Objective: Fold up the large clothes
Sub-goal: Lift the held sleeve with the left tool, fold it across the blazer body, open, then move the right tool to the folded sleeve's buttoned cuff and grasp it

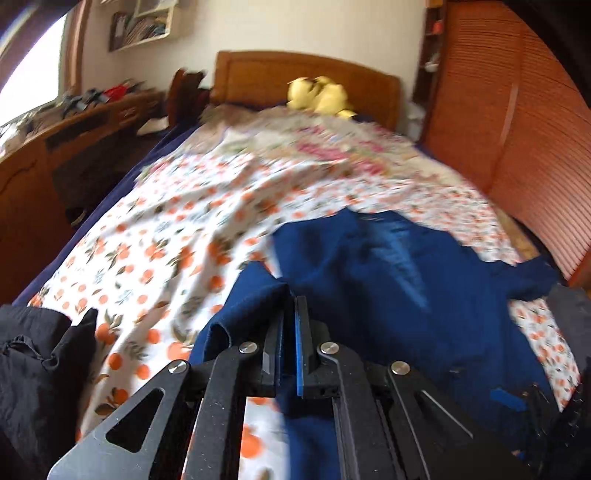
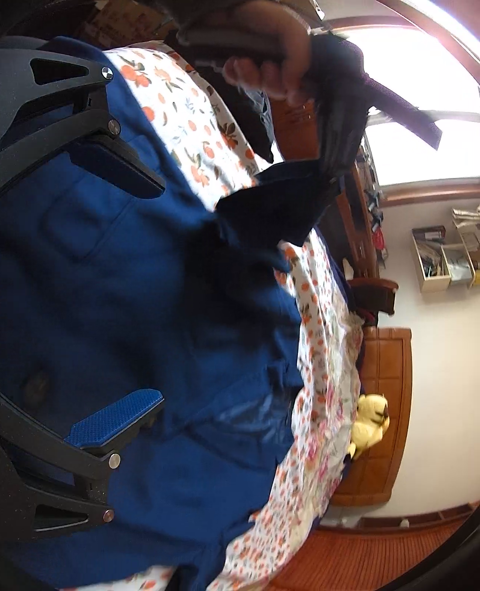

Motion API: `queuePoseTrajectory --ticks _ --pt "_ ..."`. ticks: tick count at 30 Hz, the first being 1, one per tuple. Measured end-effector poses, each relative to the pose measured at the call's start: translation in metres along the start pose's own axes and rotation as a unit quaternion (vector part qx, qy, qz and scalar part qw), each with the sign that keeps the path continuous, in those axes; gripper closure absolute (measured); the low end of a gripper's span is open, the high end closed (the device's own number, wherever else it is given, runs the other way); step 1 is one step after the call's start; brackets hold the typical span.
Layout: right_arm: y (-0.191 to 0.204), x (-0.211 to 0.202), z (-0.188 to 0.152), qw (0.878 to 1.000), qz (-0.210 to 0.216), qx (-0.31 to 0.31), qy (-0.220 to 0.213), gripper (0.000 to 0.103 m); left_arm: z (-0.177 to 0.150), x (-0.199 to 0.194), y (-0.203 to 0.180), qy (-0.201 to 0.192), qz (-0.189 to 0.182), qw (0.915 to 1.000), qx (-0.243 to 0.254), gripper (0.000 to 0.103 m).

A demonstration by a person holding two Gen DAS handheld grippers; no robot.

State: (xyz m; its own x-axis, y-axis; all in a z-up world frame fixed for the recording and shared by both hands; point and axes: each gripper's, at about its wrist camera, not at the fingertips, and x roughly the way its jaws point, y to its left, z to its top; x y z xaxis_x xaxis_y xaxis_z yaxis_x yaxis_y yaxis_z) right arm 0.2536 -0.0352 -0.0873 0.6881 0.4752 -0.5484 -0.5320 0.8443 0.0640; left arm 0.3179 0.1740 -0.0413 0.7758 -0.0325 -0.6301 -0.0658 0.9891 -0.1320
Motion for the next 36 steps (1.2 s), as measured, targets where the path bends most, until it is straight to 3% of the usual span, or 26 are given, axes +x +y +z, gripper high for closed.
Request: queuePoseTrajectory --ticks 8,16,24,26,27,28,36 --pt "-0.032 -0.071 -0.035 0.998 -0.045 0.036 -0.007 0.0 -0.013 -0.045 -0.087 -0.035 -0.04 0.9959 0.074 0.098" --pt "-0.031 -0.107 -0.058 0.996 -0.08 0.047 0.004 0.0 -0.051 -0.061 -0.125 -0.048 -0.051 0.9911 0.113 0.098" --pt "-0.023 -0.12 -0.056 0.995 -0.092 0.032 0.012 0.0 -0.101 -0.069 -0.106 -0.04 -0.02 0.9943 0.097 0.093" --pt "-0.02 -0.124 -0.058 0.995 -0.096 0.023 0.013 0.0 -0.107 -0.071 -0.095 -0.039 -0.021 0.9951 0.089 0.081" --pt "-0.016 -0.124 -0.057 0.995 -0.098 0.018 0.014 0.0 -0.111 -0.075 -0.088 -0.043 -0.02 0.9956 0.081 0.067" --pt "-0.013 -0.125 -0.057 0.995 -0.099 0.013 0.014 0.0 -0.113 -0.077 -0.085 -0.047 -0.019 0.9955 0.08 0.061" --pt "0.007 -0.106 -0.046 0.996 -0.086 -0.005 0.03 0.0 -0.128 -0.103 -0.05 -0.072 -0.01 0.9945 0.076 0.06"
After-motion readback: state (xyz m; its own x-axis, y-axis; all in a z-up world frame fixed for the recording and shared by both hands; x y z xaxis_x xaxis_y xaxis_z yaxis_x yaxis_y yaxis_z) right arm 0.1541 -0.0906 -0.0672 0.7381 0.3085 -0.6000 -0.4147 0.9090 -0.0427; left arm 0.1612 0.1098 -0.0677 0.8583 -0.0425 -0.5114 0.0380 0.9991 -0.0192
